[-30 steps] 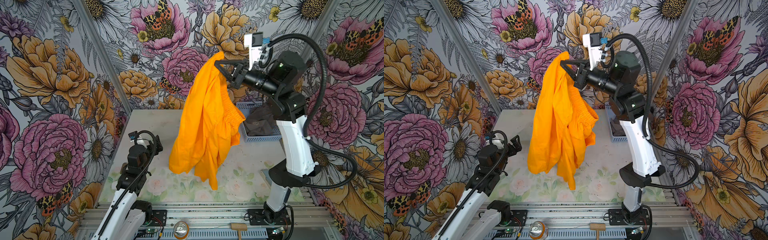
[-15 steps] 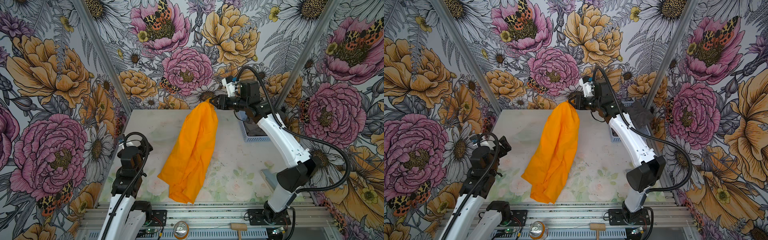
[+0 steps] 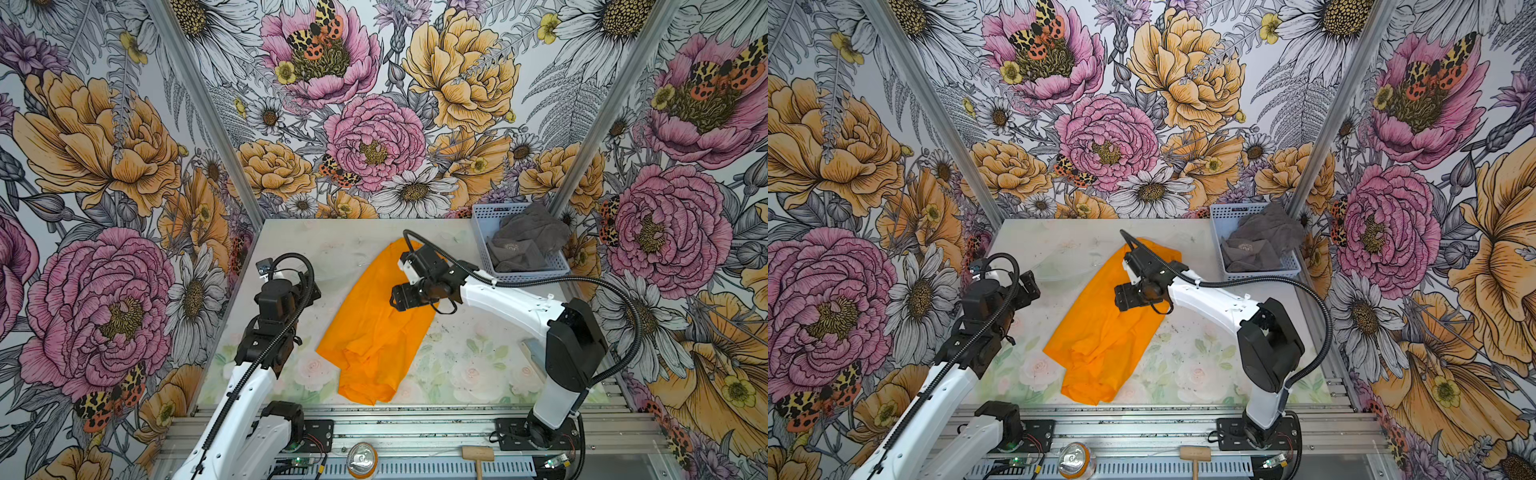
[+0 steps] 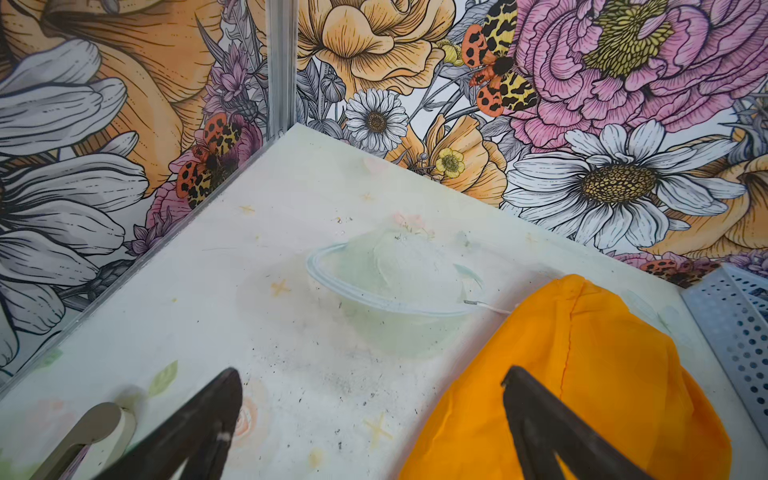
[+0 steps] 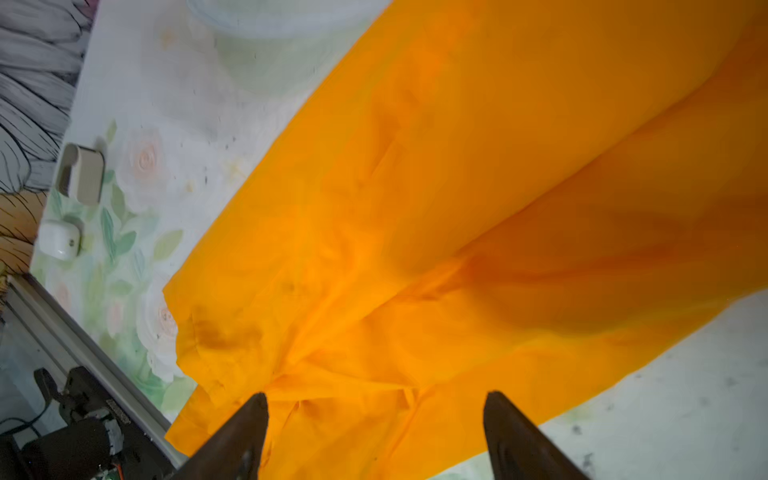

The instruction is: Fold and stack the mixed laundry pile

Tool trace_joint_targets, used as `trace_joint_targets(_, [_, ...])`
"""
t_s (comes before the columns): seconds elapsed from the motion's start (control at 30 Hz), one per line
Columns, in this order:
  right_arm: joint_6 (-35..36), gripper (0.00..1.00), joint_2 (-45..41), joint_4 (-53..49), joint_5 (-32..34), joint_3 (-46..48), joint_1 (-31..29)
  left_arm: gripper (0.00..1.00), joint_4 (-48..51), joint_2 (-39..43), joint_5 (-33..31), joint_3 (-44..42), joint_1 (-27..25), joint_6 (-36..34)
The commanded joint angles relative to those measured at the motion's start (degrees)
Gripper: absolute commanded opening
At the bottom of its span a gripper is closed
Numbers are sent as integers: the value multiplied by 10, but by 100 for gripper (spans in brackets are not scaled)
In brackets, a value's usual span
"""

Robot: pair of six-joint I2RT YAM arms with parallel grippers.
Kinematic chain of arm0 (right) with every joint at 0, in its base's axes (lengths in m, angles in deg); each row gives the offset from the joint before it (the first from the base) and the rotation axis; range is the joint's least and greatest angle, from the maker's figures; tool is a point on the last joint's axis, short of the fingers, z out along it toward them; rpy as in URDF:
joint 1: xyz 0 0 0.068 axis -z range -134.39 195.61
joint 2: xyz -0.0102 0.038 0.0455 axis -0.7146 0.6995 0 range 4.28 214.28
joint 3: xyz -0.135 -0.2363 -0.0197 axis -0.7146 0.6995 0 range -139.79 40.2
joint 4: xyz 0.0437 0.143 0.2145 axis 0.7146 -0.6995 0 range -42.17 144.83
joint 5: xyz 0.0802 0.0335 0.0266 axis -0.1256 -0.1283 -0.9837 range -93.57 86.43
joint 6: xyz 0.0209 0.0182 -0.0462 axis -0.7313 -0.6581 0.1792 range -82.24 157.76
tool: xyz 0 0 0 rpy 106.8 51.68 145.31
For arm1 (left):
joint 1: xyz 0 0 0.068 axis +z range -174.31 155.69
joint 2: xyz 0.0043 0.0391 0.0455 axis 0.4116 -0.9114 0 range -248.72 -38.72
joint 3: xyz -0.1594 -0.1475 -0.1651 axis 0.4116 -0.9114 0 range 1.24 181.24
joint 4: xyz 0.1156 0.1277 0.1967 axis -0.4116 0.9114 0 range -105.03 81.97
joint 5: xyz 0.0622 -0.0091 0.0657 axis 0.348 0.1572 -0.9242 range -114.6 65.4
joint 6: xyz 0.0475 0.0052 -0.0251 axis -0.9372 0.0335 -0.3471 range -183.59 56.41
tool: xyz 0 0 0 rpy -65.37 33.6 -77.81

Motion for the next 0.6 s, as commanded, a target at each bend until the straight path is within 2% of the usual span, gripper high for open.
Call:
trace_joint_targets(0.0, [-25,88,11,5,53,15,-45,99,-21,-13,19,6,-1,-4])
trace_joint_targets(0.1, [-29,91,50,1,69,22,-69,99,-27,-25,23,3,-1,-1])
trace_joint_targets(0.27, [-3,89,126,-35,88,8,-63,99,-36,-30,24,-7,0,10])
trace_joint_targets(0.3, [4,80,138,-39,82,9,-58,99,-36,-30,24,-8,0,12])
trace_joint_targets(0.4, [19,44,151,-39,65,29,-40,99,-34,-33,25,-8,1,11])
trace_joint_targets(0.5, [40,12,136,-47,67,57,-20,99,-31,-31,26,-8,2,9])
trace_joint_targets(0.53, [50,4,130,-54,72,66,-12,99,-30,-31,27,-7,3,9])
trace_joint_targets(0.57, [64,0,123,-66,82,75,-4,99,-28,-31,29,-6,2,8])
